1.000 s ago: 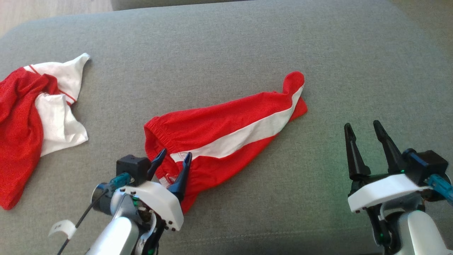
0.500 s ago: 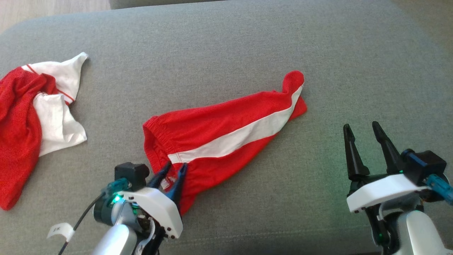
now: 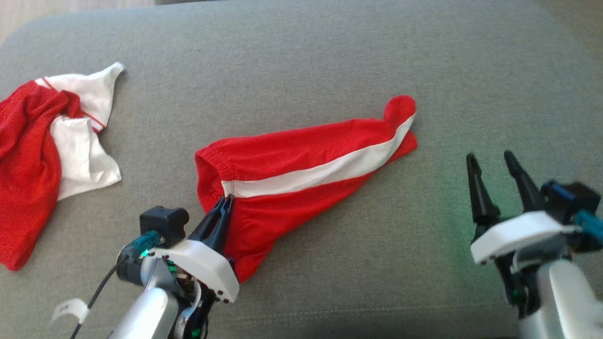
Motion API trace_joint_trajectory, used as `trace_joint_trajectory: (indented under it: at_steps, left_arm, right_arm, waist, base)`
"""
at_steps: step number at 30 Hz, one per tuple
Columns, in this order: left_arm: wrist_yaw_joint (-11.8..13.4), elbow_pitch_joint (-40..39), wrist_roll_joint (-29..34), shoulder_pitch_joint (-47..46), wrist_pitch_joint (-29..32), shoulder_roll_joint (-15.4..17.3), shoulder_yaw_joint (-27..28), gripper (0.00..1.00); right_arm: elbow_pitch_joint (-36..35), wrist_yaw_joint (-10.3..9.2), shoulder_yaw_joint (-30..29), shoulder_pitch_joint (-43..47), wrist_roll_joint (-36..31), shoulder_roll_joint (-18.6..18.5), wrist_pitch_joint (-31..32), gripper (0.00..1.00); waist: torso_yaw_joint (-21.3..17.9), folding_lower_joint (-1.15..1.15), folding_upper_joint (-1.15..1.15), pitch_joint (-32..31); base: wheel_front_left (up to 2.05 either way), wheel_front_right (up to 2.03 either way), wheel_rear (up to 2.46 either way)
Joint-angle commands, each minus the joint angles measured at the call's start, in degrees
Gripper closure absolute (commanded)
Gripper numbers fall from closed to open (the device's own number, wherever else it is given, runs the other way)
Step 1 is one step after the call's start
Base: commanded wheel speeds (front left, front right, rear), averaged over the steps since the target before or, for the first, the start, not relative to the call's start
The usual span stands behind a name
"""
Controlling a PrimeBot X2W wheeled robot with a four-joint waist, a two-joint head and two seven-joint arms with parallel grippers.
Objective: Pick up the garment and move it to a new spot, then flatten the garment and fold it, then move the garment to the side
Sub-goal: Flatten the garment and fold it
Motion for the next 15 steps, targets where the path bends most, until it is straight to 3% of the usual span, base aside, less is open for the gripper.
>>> trace_joint_trajectory:
  at_steps: [1, 15]
  left_arm:
    - [0.20, -1.92, 0.63, -2.87, -0.71, 0.92, 2.20, 1.00]
    - [-1.62, 0.53, 2.25, -9.14, -3.94, -1.17, -0.10, 1.00]
  right_arm:
    - [-0.75, -0.04, 1.43, -3.41, 0.51, -1.61, 0.33, 0.00]
    - [17.74, -0.04, 10.98, -19.92, 7.58, -8.12, 2.07, 0.00]
  waist:
    - [0.80, 0.00, 0.00, 0.78]
    - [5.79, 0.00, 0.00, 6.95]
  base:
    - [0.00, 0.00, 0.00]
    - [0.00, 0.00, 0.00]
